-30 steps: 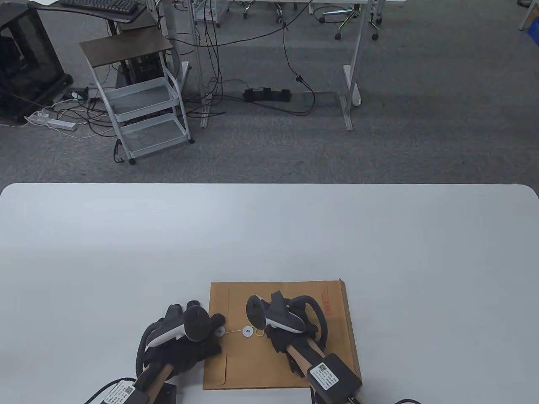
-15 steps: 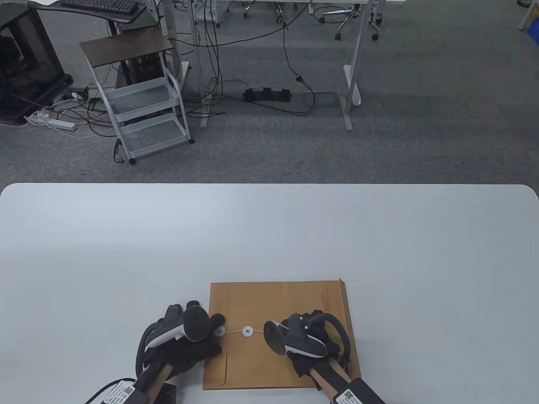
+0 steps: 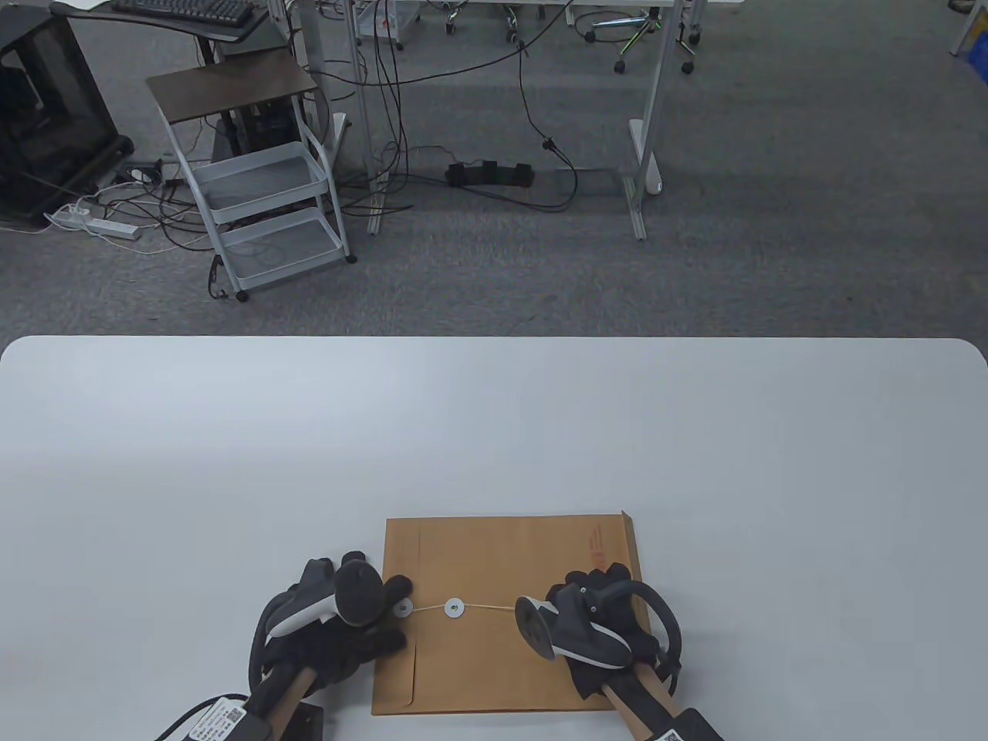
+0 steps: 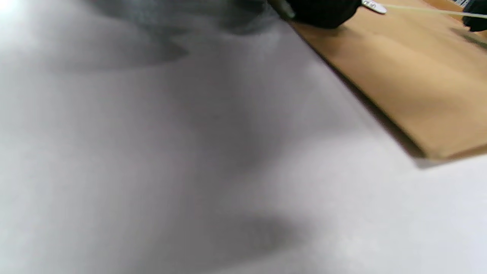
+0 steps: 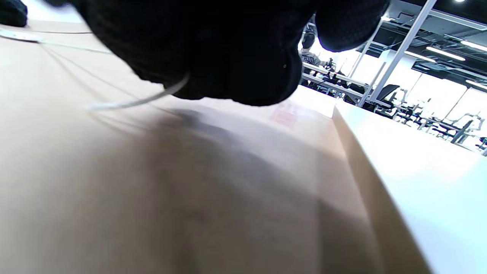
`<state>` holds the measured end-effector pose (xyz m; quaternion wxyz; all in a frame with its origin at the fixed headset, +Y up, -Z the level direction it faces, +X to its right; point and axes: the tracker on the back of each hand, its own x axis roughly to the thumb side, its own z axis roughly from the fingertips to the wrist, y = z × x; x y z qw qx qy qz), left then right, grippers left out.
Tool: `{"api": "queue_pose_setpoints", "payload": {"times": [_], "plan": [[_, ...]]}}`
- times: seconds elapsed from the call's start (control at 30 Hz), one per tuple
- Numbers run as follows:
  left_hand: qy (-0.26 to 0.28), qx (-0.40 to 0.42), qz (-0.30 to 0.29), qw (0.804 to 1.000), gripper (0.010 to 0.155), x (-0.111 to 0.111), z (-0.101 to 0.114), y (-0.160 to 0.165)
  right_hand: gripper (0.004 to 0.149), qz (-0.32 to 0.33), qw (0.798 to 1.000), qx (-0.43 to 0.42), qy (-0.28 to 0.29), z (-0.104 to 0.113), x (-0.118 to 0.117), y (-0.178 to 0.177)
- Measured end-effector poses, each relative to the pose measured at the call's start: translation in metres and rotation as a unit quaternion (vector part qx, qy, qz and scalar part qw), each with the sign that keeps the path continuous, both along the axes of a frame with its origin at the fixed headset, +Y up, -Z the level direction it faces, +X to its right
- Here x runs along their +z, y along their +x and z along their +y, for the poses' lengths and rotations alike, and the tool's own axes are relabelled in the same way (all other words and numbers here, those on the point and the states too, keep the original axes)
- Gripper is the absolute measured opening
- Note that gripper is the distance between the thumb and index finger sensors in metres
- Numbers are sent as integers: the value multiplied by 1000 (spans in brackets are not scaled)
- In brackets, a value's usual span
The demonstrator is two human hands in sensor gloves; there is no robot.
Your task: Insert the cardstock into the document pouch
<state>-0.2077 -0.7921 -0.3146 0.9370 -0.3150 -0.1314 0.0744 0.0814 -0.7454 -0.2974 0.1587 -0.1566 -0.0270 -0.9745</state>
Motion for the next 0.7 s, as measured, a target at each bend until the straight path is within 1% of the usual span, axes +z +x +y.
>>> {"api": "queue_pose_setpoints", "payload": {"times": [0.3, 0.4, 0.63, 0.67, 0.7], "plan": [[1, 0, 0, 1000, 70, 0, 0, 0, 20, -21, 1000, 3, 3, 1, 0, 17], [1, 0, 0, 1000, 70, 0, 0, 0, 20, -30, 999, 12, 14, 2, 0, 20], [4, 1, 1, 1000, 70, 0, 0, -1, 21, -70, 996, 37, 32, 6, 0, 37], [5, 1, 2, 1000, 70, 0, 0, -1, 37, -77, 996, 39, 35, 7, 0, 41], [6, 1, 2, 1000, 70, 0, 0, -1, 37, -83, 995, 39, 39, 7, 0, 43]]}}
